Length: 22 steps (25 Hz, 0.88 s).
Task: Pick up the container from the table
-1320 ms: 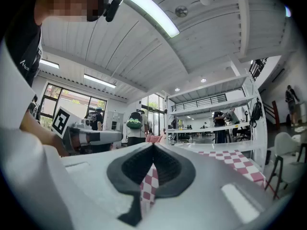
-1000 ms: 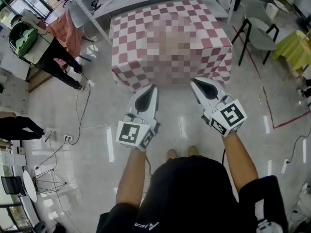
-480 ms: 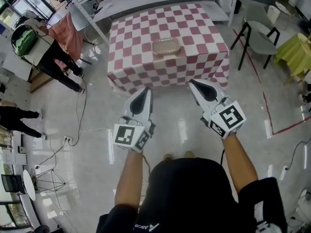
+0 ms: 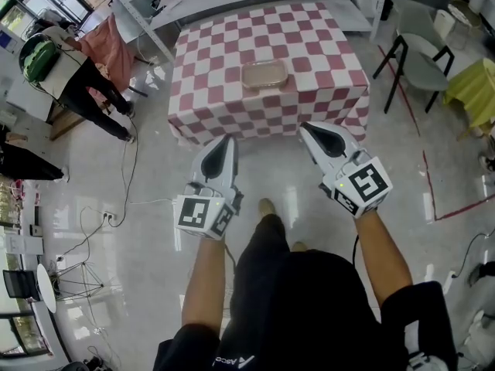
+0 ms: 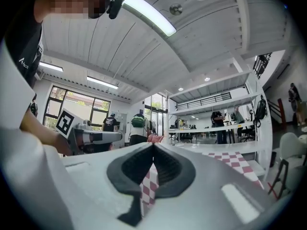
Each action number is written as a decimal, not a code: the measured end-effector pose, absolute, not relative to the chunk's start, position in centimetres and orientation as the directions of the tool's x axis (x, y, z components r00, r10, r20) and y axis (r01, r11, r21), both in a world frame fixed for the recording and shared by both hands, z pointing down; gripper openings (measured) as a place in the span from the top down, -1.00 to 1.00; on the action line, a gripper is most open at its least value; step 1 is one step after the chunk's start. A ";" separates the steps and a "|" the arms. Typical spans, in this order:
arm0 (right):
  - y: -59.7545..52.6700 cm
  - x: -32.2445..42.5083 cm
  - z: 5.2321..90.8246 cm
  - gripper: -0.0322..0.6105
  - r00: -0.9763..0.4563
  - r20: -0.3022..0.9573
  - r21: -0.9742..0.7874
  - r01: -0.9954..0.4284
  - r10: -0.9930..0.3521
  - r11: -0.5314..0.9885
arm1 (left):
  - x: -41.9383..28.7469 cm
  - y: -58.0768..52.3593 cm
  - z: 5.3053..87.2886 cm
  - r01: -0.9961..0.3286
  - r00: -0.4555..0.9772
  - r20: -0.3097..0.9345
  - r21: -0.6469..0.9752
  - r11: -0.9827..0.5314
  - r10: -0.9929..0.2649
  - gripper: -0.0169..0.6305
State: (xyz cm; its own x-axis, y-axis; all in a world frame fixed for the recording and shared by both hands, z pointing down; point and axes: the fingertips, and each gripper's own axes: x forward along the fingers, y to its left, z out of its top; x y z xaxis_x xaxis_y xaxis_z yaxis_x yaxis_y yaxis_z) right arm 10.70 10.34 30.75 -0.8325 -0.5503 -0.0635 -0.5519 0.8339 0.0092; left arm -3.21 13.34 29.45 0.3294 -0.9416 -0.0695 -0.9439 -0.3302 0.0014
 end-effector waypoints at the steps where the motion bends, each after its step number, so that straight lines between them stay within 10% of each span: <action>1: 9.9 10.5 30.9 0.89 -0.832 -0.062 0.010 -0.553 -0.551 0.833 | -3.5 12.8 29.6 -0.944 0.330 -0.071 0.002 -0.331 -0.941 0.92; 22: -11.0 0.3 33.6 0.89 -0.758 0.032 0.067 -0.649 -0.652 0.758 | -13.1 -9.7 33.1 -0.892 0.452 -0.060 -0.040 -0.451 -0.890 0.91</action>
